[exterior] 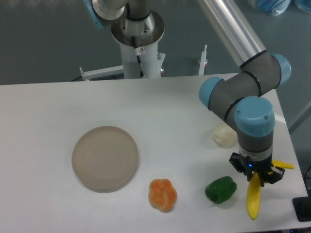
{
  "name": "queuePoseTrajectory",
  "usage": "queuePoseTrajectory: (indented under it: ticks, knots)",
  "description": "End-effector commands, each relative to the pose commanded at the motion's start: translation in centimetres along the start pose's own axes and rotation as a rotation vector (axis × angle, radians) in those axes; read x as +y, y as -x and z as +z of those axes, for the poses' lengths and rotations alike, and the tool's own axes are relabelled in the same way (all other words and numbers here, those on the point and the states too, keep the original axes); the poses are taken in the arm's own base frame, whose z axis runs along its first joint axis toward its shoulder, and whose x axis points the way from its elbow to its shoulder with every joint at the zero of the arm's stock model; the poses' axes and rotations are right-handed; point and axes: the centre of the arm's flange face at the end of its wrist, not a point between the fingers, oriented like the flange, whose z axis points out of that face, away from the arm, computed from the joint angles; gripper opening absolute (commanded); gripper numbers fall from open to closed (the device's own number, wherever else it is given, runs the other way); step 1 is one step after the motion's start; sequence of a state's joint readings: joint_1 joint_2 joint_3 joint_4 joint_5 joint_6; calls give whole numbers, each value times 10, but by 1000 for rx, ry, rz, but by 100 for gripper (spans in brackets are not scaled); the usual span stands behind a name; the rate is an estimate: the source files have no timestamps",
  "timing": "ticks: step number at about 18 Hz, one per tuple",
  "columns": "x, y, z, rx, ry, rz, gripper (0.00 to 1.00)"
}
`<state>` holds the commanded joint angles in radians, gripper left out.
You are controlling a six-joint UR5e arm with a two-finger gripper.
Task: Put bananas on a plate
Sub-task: 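Hold the yellow banana in the gripper above the table, then carry the held banana across the table toward the beige plate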
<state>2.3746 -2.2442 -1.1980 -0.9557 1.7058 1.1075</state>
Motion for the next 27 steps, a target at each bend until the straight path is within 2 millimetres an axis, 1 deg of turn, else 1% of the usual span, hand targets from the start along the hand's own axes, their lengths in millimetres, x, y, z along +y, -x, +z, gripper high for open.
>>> queuePoseTrajectory:
  ticks: [2, 3, 6, 7, 9, 11, 12, 16, 18, 20, 27]
  knots:
    - [1, -1, 0, 2, 3, -4, 26]
    - [-2, -3, 0, 3, 0, -3, 26]
    - [-15, -11, -14, -9, -11, 6, 26]
    - [-21, -18, -21, -9, -14, 7, 26]
    - [-24, -33, -27, 6, -10, -31, 26]
    - [-23, -49, -36, 18, -8, -70, 26]
    - [-18, -59, -38, 35, 1, -91, 26]
    - [-20, -104, -58, 69, 13, -180, 26]
    - [-30, -135, -64, 85, 18, -227, 26]
    - [-41, -158, -74, 91, 14, -256, 26]
    - [-85, -274, -100, 184, -14, -312, 26]
